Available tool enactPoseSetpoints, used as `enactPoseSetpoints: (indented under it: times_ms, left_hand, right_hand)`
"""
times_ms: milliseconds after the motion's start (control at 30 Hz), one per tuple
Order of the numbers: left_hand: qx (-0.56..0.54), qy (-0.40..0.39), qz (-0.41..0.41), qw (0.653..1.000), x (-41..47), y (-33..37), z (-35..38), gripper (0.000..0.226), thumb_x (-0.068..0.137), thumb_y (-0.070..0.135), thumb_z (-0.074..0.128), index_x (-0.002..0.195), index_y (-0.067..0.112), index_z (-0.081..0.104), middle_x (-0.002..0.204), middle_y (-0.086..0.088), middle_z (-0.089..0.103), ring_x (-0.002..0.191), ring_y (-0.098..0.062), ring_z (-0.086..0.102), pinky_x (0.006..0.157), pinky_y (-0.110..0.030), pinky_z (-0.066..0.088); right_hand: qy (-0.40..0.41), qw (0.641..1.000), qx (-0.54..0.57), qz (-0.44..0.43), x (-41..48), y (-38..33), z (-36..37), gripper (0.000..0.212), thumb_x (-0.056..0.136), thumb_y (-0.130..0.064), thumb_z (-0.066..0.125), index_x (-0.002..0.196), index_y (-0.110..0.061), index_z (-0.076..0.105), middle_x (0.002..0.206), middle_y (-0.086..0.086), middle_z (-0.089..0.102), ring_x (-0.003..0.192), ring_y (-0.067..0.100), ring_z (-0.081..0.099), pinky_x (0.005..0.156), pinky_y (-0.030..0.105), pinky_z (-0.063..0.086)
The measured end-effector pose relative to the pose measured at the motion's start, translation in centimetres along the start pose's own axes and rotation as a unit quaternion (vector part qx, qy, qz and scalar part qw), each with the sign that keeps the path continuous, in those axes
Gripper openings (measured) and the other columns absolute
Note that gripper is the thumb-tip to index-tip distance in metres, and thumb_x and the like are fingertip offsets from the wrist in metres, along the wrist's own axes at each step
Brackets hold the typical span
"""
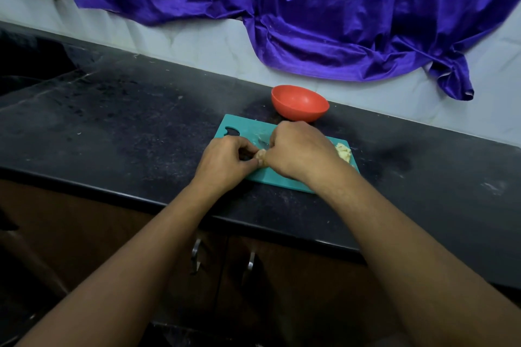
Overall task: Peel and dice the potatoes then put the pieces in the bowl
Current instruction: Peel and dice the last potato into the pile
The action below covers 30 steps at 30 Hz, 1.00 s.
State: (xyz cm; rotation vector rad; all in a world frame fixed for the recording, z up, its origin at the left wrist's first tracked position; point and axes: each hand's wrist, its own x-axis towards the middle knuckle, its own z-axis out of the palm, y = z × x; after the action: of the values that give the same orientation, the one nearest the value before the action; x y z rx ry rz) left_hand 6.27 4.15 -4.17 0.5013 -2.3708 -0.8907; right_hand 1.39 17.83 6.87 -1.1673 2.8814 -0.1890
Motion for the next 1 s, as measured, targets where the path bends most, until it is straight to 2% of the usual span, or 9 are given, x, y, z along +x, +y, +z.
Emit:
enactPoseSetpoints:
  times_ms: [67,133,267,367,467,600,700,833,1000]
  left_hand:
    - [0.005,-0.002,0.000,1.000,0.0,0.1,-0.1,0.012,0.082,0.036,0.083,0.081,0.032,0.072,0.073,0.022,0.063,0.070,0.006,0.060,0.063,-0.013,0.042]
    - [0.014,-0.003,0.003,1.000,0.0,0.2,-0.2,0.030,0.081,0.037,0.085,0.069,0.039,0.058,0.067,0.023,0.058,0.065,0.006,0.057,0.059,-0.011,0.035]
    - [0.013,-0.002,0.002,1.000,0.0,0.2,-0.2,0.033,0.081,0.036,0.084,0.068,0.039,0.054,0.070,0.020,0.061,0.069,0.000,0.061,0.063,-0.021,0.046]
    - [0.021,-0.006,0.004,1.000,-0.1,0.4,-0.3,0.015,0.082,0.023,0.078,0.075,0.032,0.068,0.074,0.016,0.067,0.070,-0.001,0.061,0.071,-0.026,0.053]
    - [0.000,-0.002,0.004,1.000,0.0,0.2,-0.2,0.015,0.084,0.020,0.078,0.098,0.024,0.081,0.094,0.013,0.077,0.085,0.001,0.068,0.087,-0.028,0.057]
    - [-0.022,0.013,0.002,1.000,0.0,-0.2,0.1,0.011,0.085,0.032,0.081,0.095,0.028,0.082,0.088,0.017,0.077,0.081,0.005,0.070,0.084,-0.029,0.059]
    - [-0.022,0.008,-0.008,1.000,0.1,-0.1,0.0,0.016,0.082,0.033,0.083,0.097,0.028,0.082,0.089,0.017,0.077,0.082,0.005,0.069,0.085,-0.029,0.059]
    - [-0.022,0.003,-0.013,1.000,-0.1,0.0,-0.1,0.019,0.078,0.033,0.086,0.096,0.028,0.082,0.089,0.016,0.077,0.082,0.004,0.070,0.086,-0.032,0.059]
    - [-0.033,-0.001,-0.018,0.999,-0.3,0.4,-0.3,0.020,0.078,0.034,0.087,0.097,0.029,0.082,0.091,0.018,0.076,0.085,0.003,0.069,0.087,-0.032,0.059]
  right_hand:
    - [-0.016,1.000,-0.021,-0.007,0.6,-0.6,-0.7,0.022,0.092,-0.031,0.066,0.080,-0.015,0.056,0.079,0.000,0.057,0.067,0.017,0.053,0.053,0.030,0.034]
    - [-0.026,0.999,-0.046,-0.014,1.4,-1.4,-1.0,0.019,0.091,-0.024,0.063,0.078,-0.015,0.052,0.078,0.001,0.057,0.068,0.018,0.054,0.057,0.032,0.040]
    - [-0.036,0.997,-0.060,-0.019,2.1,-2.5,-0.8,0.016,0.091,-0.023,0.060,0.080,-0.014,0.052,0.080,0.001,0.055,0.071,0.018,0.055,0.064,0.034,0.044]
    - [-0.010,0.999,-0.030,-0.001,1.0,-2.2,0.5,0.007,0.093,-0.023,0.060,0.095,-0.017,0.058,0.090,0.002,0.054,0.082,0.022,0.054,0.068,0.035,0.043]
    - [0.003,1.000,-0.001,0.023,-1.0,-1.6,2.9,0.027,0.095,-0.020,0.058,0.121,-0.015,0.064,0.109,0.008,0.063,0.093,0.027,0.058,0.071,0.035,0.041]
    - [0.027,0.999,-0.027,0.019,-2.5,-1.2,5.9,0.058,0.099,-0.020,0.055,0.155,-0.016,0.038,0.119,0.009,0.065,0.108,0.031,0.064,0.073,0.037,0.039]
    - [0.032,0.998,-0.056,0.003,-3.5,-0.8,7.1,0.065,0.101,-0.021,0.052,0.160,-0.013,0.026,0.116,0.008,0.065,0.105,0.030,0.065,0.071,0.038,0.039]
    - [0.027,0.998,-0.054,-0.004,-4.2,-0.3,7.0,0.064,0.100,-0.021,0.053,0.159,-0.015,0.030,0.119,0.009,0.064,0.108,0.030,0.064,0.076,0.039,0.045]
    - [0.002,0.998,0.052,0.039,-4.0,0.8,4.0,0.042,0.097,-0.024,0.058,0.139,-0.027,0.062,0.120,0.003,0.066,0.105,0.025,0.061,0.078,0.036,0.048]
